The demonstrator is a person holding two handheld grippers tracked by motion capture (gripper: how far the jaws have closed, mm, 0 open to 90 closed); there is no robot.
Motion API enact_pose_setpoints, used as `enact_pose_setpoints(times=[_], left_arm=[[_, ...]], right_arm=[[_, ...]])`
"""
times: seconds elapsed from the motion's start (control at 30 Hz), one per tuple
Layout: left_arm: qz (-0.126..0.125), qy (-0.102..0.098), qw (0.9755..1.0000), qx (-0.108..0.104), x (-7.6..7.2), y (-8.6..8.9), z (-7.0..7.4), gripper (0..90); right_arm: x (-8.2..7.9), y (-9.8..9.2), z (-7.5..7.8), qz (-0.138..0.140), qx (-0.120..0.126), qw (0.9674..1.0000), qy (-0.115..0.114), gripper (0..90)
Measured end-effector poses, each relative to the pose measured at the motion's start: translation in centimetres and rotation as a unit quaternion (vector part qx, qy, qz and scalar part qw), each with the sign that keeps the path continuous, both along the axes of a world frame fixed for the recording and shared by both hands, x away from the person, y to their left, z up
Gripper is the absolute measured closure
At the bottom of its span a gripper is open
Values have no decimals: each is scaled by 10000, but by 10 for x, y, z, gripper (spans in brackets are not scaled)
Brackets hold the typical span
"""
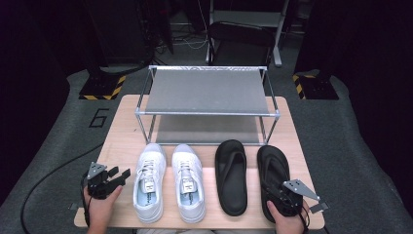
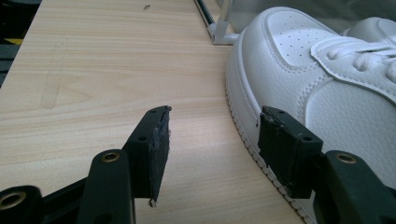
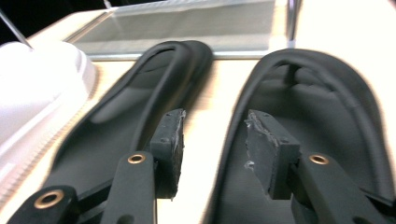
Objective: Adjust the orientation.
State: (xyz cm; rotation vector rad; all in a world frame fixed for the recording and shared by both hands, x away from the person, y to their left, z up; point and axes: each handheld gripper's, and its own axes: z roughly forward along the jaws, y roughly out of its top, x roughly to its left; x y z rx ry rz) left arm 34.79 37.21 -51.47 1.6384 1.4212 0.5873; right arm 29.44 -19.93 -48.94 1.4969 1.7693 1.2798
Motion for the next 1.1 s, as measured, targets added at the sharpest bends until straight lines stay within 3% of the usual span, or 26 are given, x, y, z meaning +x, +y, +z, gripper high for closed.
enact_pose_setpoints(times=[0.07, 0.17, 0.33, 0.43, 0.47, 0.57, 0.67, 0.87, 0.97, 1.0, 1.1], left_arm=[[-14, 61, 10000, -20, 1, 0, 0, 433], [-15, 52, 10000, -23, 2, -1, 0, 433], [-56, 57, 10000, 39, 4, -2, -2, 431], [24, 4, 10000, -17, 7, -2, -4, 431], [-33, 101, 9999, -11, 7, -1, -4, 431], [-38, 89, 10000, 19, 7, -3, -5, 431], [-20, -7, 10000, 30, 7, -4, -3, 431], [6, 16, 10000, 48, 3, -2, -2, 429], [13, 82, 10000, 24, 4, 0, -3, 429], [56, 22, 10000, 6, 4, -1, -5, 429], [32, 83, 10000, 29, 4, 0, -5, 429]], right_arm=[[1, 6, 1, 18, 107, 9998, 139, 555], [2, 15, 1, 27, -59, 9999, 156, 555], [5, 20, 0, -33, -50, 9999, 157, 527], [6, 25, -1, 72, 5, 9998, 186, 543], [6, 27, 0, 110, -10, 9998, 179, 558], [8, 31, 1, 147, 62, 9996, 219, 562], [16, 42, 1, 265, -17, 9989, 375, 543], [26, 54, -5, 478, -53, 9966, 673, 575], [30, 58, -9, 452, -147, 9959, 771, 603], [31, 58, -11, 446, -183, 9958, 777, 618], [34, 57, -14, 439, -146, 9951, 869, 660]])
